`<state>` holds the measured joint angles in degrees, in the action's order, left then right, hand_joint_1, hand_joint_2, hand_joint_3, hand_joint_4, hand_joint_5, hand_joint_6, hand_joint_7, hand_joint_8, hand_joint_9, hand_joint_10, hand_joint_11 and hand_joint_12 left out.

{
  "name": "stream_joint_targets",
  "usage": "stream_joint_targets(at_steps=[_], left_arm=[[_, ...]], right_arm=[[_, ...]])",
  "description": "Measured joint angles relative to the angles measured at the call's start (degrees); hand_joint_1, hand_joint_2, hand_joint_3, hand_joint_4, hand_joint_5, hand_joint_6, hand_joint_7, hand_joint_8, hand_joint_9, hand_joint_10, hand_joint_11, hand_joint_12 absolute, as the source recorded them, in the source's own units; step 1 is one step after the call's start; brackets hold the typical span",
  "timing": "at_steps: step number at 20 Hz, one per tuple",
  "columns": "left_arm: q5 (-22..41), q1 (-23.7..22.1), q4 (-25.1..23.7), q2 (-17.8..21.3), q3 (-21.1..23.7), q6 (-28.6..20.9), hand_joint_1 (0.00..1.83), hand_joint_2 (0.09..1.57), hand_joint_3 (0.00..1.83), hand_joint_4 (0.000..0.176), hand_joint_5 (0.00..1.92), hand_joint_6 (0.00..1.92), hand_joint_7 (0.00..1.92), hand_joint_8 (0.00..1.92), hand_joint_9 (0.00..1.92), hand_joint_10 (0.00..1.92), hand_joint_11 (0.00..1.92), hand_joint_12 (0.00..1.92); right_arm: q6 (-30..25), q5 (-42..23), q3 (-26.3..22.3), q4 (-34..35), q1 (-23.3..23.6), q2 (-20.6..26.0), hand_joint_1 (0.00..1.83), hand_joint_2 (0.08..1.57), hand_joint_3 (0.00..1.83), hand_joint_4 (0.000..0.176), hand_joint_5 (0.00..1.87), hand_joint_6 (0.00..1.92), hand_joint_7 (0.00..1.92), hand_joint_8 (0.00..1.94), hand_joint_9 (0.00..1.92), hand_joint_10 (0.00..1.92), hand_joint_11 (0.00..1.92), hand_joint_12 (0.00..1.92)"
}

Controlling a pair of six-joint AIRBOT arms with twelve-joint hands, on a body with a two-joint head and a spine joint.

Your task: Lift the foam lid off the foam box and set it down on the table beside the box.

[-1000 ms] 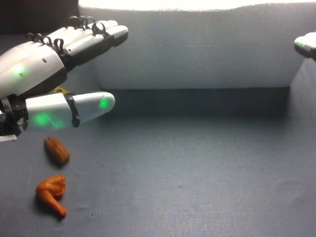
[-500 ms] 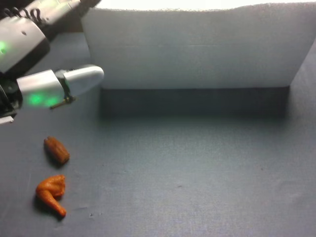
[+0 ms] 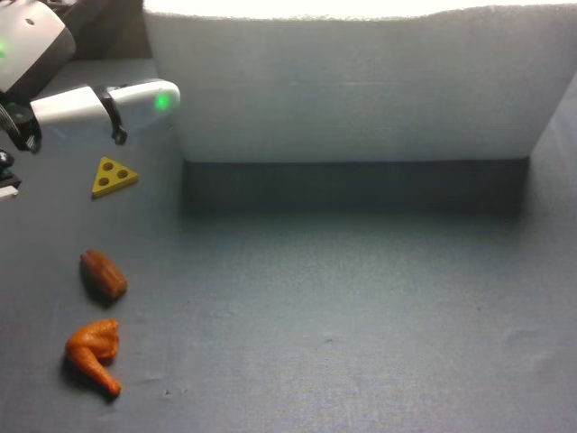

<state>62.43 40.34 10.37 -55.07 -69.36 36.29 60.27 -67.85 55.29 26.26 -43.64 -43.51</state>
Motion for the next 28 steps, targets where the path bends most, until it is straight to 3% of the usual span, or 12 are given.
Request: stream_joint_targets(at_steps=[2,3,6,8,15,16,17,18,21,22,26,28], left_arm=[[-0.46,-0.46,2.36,-1.07,-0.96,0.2,0.43,1.13,0.0,0.01,0.0,0.0,0.0,0.0,0.0,0.0,0.01,0.01],[-0.76,-0.74,3.37,-1.33,-0.98,0.28,0.44,1.11,0.0,0.039,0.0,0.0,0.0,0.0,0.0,0.0,0.02,0.01],[-0.96,-0.85,5.6,-2.25,-2.29,0.55,0.45,1.07,0.0,0.052,0.0,0.0,0.0,0.0,0.0,0.0,0.0,1.67],[-1.53,-1.22,7.54,-3.06,-3.21,0.74,0.44,1.04,0.0,0.053,0.0,0.0,0.0,0.0,0.0,0.0,0.0,1.91],[-4.44,-2.6,11.58,-5.44,-6.71,0.96,0.43,1.02,0.0,0.037,0.0,0.0,0.0,0.0,0.0,0.0,0.0,1.88],[-5.53,-2.91,11.76,-5.99,-7.43,0.96,0.43,1.02,0.0,0.036,0.0,0.0,0.0,0.0,0.0,0.0,0.0,1.79],[-6.29,-2.93,12.2,-6.45,-7.98,0.81,0.43,1.03,0.0,0.027,0.0,0.0,0.0,0.0,0.0,0.0,0.0,1.62],[-6.73,-2.93,12.68,-6.67,-8.09,0.76,0.44,1.04,0.0,0.024,0.0,0.0,0.0,0.0,0.0,0.0,0.0,1.4],[-8.37,-2.97,14.16,-7.67,-9.62,0.68,0.48,1.04,0.0,0.0,0.0,0.0,0.0,0.0,0.0,0.0,0.0,0.38],[-9.14,-3.04,14.47,-8.04,-10.4,0.7,0.5,1.05,0.0,0.001,0.0,0.0,0.0,0.0,0.0,0.0,0.0,0.38],[-11.52,-3.56,15.69,-9.81,-12.44,-0.15,0.47,1.05,0.0,0.0,0.0,0.0,0.0,0.0,0.0,0.0,0.0,1.06],[-12.5,-3.69,15.89,-10.58,-13.38,-0.57,0.47,1.06,0.0,0.0,0.0,0.0,0.0,0.0,0.0,0.0,0.0,1.01]], right_arm=[[0.72,0.68,0.87,1.27,1.25,-0.7,0.42,1.23,0.0,0.0,0.0,0.0,0.0,0.0,0.0,0.0,0.0,0.0],[0.98,0.9,1.33,1.9,1.57,-0.9,0.47,1.23,0.0,0.0,0.0,0.0,0.0,0.0,0.0,0.0,0.0,0.0],[1.18,1.73,2.97,4.22,3.1,-2.14,0.49,1.22,0.0,0.0,0.0,0.0,0.0,0.0,0.0,0.0,0.0,0.0],[1.44,3.15,4.02,5.95,4.2,-2.89,0.52,1.22,0.0,0.0,0.0,0.0,0.0,0.0,0.0,0.0,0.0,0.0],[1.81,8.55,9.09,8.33,8.63,-6.71,0.43,1.18,0.0,0.0,0.0,0.0,0.0,0.0,0.0,0.0,0.0,0.0],[1.9,9.9,9.92,8.39,9.53,-7.56,0.47,1.08,0.12,0.0,0.0,0.0,0.0,0.0,0.0,0.0,0.0,0.67],[1.92,10.8,10.82,8.59,10.21,-8.39,0.51,1.12,0.05,0.0,0.0,0.0,0.0,0.0,0.0,0.0,0.0,1.09],[1.99,11.65,11.34,8.85,10.64,-8.85,0.52,1.14,0.02,0.0,0.0,0.0,0.0,0.0,0.0,0.0,0.0,1.31],[1.99,13.29,12.83,10.1,11.26,-10.03,0.51,1.16,0.01,0.0,0.0,0.0,0.0,0.0,0.0,0.0,0.0,1.42],[1.99,13.57,13.25,10.97,11.23,-10.25,0.52,1.15,0.0,0.0,0.0,0.0,0.0,0.0,0.0,0.0,0.0,1.34],[1.86,15.04,15.47,13.18,11.47,-11.56,0.52,1.14,0.0,0.0,0.0,0.0,0.0,0.0,0.0,0.0,0.0,0.75],[1.03,16.2,16.7,13.81,11.98,-12.52,0.51,1.14,0.0,0.0,0.0,0.0,0.0,0.0,0.0,0.0,0.0,1.0]])
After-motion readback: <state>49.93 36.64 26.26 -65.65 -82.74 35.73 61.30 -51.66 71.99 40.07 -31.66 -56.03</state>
